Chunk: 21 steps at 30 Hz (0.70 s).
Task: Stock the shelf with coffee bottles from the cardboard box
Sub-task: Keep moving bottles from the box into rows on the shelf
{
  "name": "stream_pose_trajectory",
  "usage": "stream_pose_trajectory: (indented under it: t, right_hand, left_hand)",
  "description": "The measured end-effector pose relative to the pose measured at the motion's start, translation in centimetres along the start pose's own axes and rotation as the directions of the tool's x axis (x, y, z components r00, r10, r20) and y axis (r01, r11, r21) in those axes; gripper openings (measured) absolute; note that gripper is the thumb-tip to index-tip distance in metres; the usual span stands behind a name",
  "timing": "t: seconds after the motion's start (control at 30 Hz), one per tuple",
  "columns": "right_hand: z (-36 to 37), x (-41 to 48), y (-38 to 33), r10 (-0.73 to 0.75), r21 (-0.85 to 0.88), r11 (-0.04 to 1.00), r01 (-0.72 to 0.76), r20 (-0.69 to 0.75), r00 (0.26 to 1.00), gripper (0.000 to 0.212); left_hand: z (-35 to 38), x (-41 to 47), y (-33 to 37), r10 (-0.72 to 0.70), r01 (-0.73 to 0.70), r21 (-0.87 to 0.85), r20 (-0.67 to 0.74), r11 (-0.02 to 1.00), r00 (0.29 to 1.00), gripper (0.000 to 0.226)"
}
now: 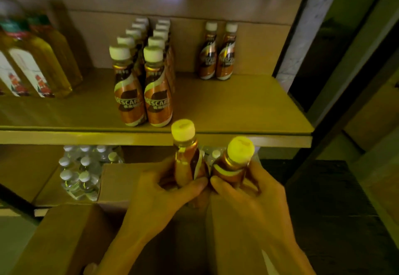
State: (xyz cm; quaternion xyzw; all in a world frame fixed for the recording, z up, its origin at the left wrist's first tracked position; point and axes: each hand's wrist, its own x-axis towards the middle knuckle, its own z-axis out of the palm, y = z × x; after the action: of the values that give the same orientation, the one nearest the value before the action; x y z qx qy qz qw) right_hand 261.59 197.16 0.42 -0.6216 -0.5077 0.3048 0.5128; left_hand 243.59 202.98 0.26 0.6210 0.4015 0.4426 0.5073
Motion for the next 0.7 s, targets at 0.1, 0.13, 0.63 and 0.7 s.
stream_pose_trajectory:
  t: [0.1, 0.13, 0.63, 0.7]
  right_hand:
    - [-1.7, 2.3, -2.8, -0.099, 0.074, 0.992, 0.103, -0.051, 0.994, 0.043]
    - [-2.1, 3.3, -3.7, -0.119, 0.099, 0.987, 0.123, -0.051, 0.992, 0.038]
    - [-2.8, 14.2, -3.2, -0.059, -0.019, 0.998, 0.057, -0.112, 0.992, 0.035]
    - [-2.8, 14.5, -3.0, -0.045, 0.000, 0.999, 0.045, -0.100, 0.994, 0.035]
  left_hand:
    - [1.5, 2.4, 2.9, 0.093, -0.095, -0.051, -0.031, 0.994, 0.995, 0.037]
    - [1.9, 3.3, 3.6, 0.113, -0.115, -0.061, -0.044, 0.991, 0.993, 0.042]
    - [4.6, 13.4, 3.4, 0.178, -0.160, 0.135, -0.130, 0.978, 0.975, 0.035]
    - [4.7, 13.7, 2.7, 0.184, -0.168, 0.133, -0.118, 0.977, 0.976, 0.034]
